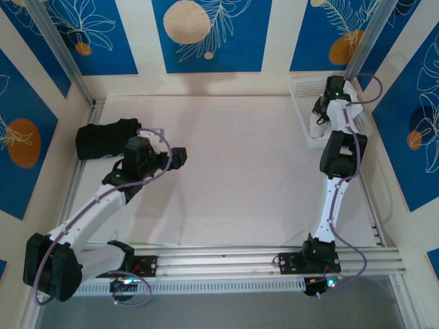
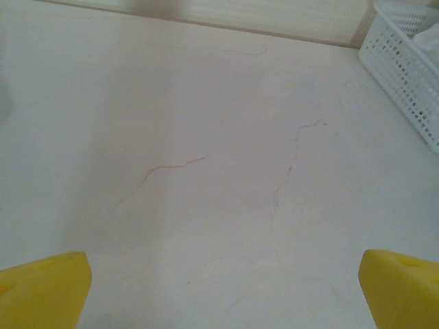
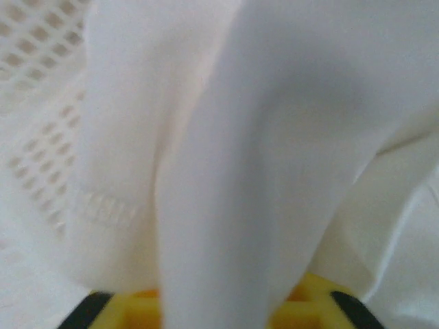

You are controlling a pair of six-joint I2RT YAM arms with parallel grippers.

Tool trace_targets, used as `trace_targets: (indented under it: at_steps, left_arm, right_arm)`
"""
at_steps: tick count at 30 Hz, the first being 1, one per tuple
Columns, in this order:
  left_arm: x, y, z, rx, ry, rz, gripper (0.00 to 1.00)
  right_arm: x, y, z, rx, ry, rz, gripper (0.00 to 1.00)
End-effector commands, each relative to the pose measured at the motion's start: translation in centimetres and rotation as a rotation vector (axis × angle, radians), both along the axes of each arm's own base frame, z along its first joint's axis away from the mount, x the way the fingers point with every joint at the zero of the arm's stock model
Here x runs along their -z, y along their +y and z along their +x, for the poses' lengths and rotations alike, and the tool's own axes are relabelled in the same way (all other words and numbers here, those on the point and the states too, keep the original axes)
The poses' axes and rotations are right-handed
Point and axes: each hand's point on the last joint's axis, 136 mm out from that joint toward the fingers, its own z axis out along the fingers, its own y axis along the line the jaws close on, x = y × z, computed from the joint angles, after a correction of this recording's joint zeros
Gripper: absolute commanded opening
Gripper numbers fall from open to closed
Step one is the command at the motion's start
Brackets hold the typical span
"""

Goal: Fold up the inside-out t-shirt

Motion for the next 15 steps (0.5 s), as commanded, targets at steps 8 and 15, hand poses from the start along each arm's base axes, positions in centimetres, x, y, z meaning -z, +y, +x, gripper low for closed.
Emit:
trace_targets:
  at_steps: [8, 15]
  left_arm:
    - [-2.3, -1.1, -2.4, 0.060, -0.021, -0.091, 1.00]
    - [-5.1, -1.0, -3.6, 0.068, -0.047, -0.128, 1.00]
  right_arm:
    - [-31.7, 11.4, -7.0, -0.210, -0.777, -0.013, 0.02]
    - [-44.0, 19.7, -15.2, -0.492, -1.041, 0.204, 0.01]
